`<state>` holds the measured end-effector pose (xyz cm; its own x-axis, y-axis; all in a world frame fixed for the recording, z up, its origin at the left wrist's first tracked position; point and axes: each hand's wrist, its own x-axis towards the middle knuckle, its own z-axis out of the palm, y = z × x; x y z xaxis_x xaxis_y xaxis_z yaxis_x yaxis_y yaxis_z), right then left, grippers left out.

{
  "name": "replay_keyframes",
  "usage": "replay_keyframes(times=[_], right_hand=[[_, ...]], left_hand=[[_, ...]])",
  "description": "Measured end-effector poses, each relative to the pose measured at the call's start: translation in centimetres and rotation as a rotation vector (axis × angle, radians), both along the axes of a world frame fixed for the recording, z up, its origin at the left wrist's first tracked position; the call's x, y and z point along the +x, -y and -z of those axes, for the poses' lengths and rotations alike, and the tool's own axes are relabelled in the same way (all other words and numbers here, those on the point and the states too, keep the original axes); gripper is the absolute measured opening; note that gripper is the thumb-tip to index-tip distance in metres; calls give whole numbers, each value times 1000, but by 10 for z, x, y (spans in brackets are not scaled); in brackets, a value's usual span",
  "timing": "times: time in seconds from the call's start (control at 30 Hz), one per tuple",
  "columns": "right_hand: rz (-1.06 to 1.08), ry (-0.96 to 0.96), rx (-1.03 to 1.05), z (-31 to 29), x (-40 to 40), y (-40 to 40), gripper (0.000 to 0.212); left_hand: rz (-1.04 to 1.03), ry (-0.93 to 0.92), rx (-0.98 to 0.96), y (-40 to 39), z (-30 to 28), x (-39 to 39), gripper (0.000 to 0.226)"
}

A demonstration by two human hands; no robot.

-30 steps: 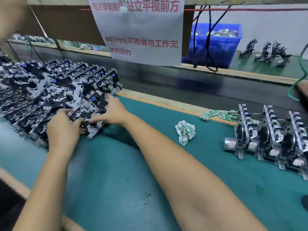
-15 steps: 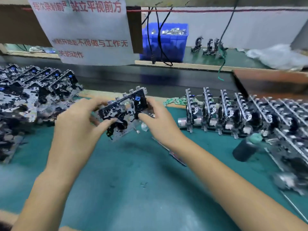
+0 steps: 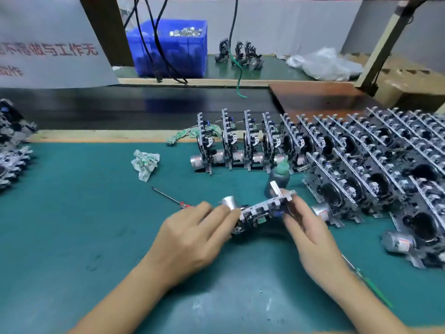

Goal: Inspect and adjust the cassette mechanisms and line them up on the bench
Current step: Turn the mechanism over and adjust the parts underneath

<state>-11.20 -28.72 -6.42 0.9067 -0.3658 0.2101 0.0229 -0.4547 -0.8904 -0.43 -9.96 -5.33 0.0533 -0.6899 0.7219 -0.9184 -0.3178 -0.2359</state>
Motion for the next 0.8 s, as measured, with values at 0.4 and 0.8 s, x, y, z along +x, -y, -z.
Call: replay_keyframes(times=[0.4, 0.8], right_hand=[[93, -37, 418, 18, -28, 11, 45], [96, -59, 329, 21, -27, 5, 33]], left_hand=[[174, -19, 301, -21, 25, -14, 36], [135, -969, 228, -36, 15, 1, 98]])
